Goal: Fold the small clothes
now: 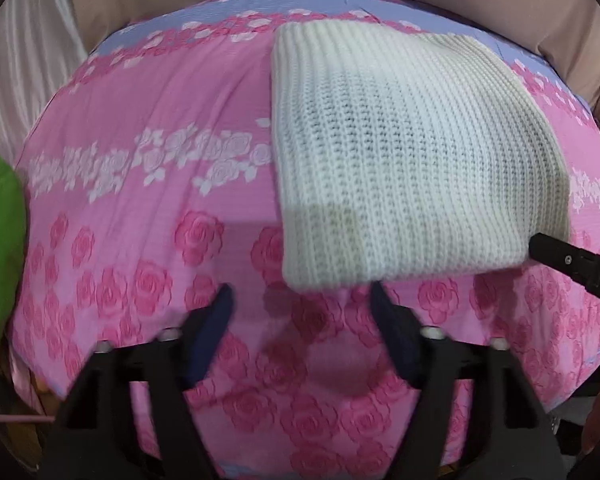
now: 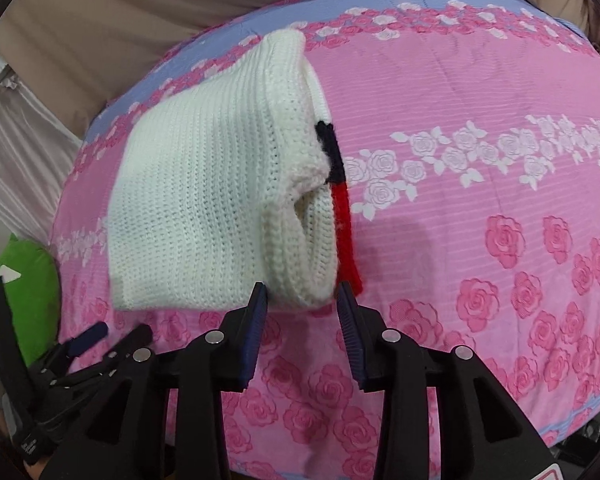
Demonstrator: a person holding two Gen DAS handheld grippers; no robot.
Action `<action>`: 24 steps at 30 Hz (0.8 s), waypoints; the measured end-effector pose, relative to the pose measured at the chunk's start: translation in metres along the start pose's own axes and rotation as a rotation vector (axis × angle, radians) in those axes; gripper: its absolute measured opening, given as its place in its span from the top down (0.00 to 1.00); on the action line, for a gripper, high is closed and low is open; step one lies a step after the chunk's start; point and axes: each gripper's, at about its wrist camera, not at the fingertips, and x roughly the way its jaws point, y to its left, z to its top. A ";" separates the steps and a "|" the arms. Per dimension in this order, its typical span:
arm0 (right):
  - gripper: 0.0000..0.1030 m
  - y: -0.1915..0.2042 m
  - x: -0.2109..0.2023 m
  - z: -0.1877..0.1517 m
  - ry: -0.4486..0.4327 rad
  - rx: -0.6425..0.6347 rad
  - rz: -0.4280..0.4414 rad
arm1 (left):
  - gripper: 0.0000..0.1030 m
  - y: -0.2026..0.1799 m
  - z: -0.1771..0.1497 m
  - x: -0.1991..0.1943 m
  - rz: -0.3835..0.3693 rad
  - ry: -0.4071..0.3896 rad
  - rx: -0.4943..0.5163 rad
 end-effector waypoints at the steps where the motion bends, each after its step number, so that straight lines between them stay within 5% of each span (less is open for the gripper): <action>1: 0.75 0.001 0.003 0.003 0.007 -0.006 0.011 | 0.78 0.003 0.004 0.005 -0.001 0.017 -0.005; 2: 0.86 0.003 0.002 0.007 0.003 -0.013 0.023 | 0.86 0.009 0.006 0.005 -0.017 0.022 -0.034; 5: 0.88 0.016 -0.037 0.018 -0.125 -0.042 0.084 | 0.89 0.032 0.014 -0.009 -0.050 -0.017 -0.143; 8: 0.88 0.021 -0.066 0.021 -0.209 -0.071 0.082 | 0.88 0.032 0.013 0.000 -0.021 0.009 -0.116; 12: 0.88 -0.007 0.015 -0.002 0.016 -0.042 -0.046 | 0.90 0.033 0.003 0.015 0.000 0.061 -0.154; 16: 0.83 -0.004 -0.002 -0.004 -0.010 -0.032 -0.018 | 0.89 0.045 -0.003 0.005 0.002 0.063 -0.190; 22: 0.78 0.012 -0.057 -0.009 -0.175 -0.061 -0.045 | 0.87 0.040 0.002 -0.056 -0.082 -0.094 -0.203; 24: 0.92 0.021 -0.064 -0.004 -0.215 -0.098 -0.029 | 0.84 0.029 0.019 -0.064 -0.100 -0.130 -0.175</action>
